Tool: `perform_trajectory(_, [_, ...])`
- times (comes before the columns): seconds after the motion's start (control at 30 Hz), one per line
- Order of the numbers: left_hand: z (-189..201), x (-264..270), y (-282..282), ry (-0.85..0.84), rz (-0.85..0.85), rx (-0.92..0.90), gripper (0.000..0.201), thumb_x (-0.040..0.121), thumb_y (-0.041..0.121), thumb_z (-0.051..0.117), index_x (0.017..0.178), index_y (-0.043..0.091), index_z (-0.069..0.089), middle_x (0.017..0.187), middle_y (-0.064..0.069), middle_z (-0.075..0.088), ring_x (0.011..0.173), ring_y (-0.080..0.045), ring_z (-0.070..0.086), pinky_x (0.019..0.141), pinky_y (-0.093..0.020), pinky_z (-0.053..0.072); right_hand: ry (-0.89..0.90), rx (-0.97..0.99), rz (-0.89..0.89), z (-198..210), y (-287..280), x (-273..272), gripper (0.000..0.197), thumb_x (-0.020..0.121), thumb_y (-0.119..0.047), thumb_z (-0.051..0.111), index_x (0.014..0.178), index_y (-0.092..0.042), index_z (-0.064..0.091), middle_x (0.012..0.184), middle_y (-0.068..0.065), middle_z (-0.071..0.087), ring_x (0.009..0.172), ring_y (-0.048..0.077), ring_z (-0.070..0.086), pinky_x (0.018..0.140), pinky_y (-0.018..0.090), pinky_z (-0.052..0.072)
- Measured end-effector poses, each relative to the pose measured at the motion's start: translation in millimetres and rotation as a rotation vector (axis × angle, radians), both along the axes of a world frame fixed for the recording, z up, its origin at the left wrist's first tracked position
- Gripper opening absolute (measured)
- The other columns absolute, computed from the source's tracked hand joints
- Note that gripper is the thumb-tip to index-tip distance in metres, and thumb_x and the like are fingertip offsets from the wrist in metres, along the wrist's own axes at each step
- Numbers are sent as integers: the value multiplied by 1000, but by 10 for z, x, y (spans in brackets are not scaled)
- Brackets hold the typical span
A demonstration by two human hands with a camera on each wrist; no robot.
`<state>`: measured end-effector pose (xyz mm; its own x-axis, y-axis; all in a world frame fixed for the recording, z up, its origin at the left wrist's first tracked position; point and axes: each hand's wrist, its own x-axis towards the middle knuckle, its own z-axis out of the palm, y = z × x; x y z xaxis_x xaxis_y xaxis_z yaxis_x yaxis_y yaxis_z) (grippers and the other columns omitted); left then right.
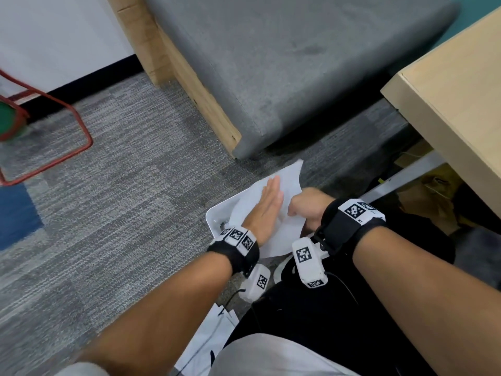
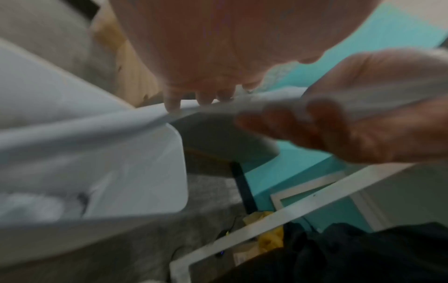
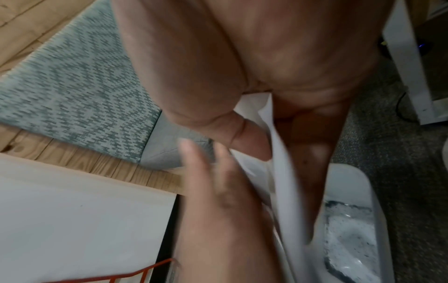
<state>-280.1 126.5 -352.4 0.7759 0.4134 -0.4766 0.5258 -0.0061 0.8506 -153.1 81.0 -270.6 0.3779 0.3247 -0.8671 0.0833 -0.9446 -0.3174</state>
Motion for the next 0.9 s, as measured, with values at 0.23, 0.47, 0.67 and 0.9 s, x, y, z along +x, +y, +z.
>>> perform_trajectory(0.23, [-302,-252,45,431,105,-104,62,106,51,19,157,17,24,164,-4,25,150,-23,24,121,-34,16,-23,-22,33,7,-89,139,44,89,6,46,132,15,44,137,33,47,127,44,47,99,42,47])
perform_trajectory(0.47, [-50,25,-32,-108,-39,128,68,95,68,11,155,40,-5,166,11,-10,151,-5,-11,120,-32,-6,13,18,-49,27,-120,90,44,75,6,58,118,13,57,125,31,58,113,47,58,93,42,52])
perform_trajectory(0.67, [-394,-192,-53,395,257,-215,94,75,92,17,140,34,49,145,4,46,143,-24,38,118,-31,21,60,109,-257,67,-173,185,44,62,11,52,104,6,64,106,26,68,96,45,66,91,61,50])
perform_trajectory(0.9, [-76,-301,-33,82,182,131,71,96,65,9,158,33,-1,167,7,-8,152,-12,-11,123,-37,-4,61,100,-344,-77,-183,295,48,53,5,51,99,3,63,106,27,67,91,48,67,85,65,51])
